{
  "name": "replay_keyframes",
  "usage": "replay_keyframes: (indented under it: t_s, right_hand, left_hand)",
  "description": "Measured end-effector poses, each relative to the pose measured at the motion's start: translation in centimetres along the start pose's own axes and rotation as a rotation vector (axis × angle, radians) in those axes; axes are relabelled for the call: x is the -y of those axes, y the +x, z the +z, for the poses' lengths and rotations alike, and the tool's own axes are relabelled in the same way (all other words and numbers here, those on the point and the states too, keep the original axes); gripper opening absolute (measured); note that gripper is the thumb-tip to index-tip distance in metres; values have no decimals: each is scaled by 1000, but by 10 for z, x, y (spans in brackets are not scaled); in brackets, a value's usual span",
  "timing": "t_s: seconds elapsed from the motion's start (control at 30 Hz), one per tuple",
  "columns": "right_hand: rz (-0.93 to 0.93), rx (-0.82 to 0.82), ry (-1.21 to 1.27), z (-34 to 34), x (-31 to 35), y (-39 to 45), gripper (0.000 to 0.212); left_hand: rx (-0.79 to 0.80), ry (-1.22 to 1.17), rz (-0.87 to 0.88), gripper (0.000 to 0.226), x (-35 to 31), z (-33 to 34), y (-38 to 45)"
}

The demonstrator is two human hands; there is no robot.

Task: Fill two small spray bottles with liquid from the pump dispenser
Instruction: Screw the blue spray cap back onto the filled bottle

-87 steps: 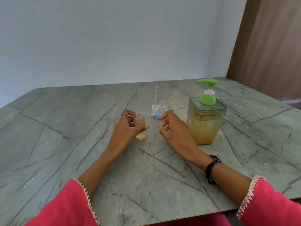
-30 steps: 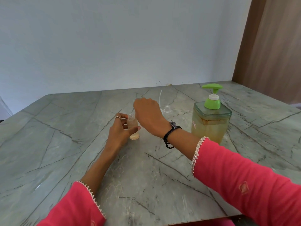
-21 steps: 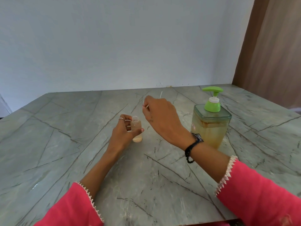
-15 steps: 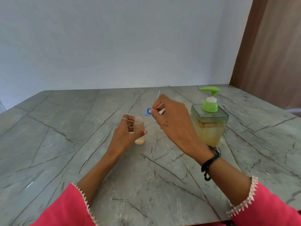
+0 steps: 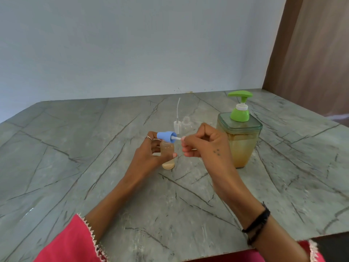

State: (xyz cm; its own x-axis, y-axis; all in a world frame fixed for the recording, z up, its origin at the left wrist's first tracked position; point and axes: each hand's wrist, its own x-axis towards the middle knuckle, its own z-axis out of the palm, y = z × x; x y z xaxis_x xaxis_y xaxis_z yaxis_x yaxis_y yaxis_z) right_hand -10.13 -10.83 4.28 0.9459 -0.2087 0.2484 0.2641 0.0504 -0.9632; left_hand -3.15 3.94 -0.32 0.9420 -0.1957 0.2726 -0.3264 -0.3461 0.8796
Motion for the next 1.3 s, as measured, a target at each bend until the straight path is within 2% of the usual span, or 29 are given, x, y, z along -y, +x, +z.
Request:
replay_keyframes:
  t_s: [0.13, 0.27, 0.4, 0.6, 0.93, 1.17, 1.3]
  right_hand:
    - [152, -3, 288, -4, -3, -17, 34]
    - [243, -14, 471, -7, -6, -19, 29]
    - [286, 8, 520, -8, -8, -12, 19]
    - [215, 75, 399, -6, -8, -7, 18]
    - [-38, 26, 53, -1, 1, 9, 82]
    - [-241, -3, -155, 7, 7, 26, 76]
    - [-317, -4, -175, 7, 8, 30, 70]
  left_hand:
    - [43, -13, 11, 58, -1, 2, -2]
    - [87, -58, 22, 43, -2, 4, -5]
    - [102, -60, 42, 39, -4, 6, -7]
    - [106, -85, 56, 40, -5, 7, -9]
    - [123, -121, 44, 44, -5, 5, -10]
    - [141, -86, 43, 40, -6, 4, -10]
    - [152, -78, 50, 38, -6, 4, -9]
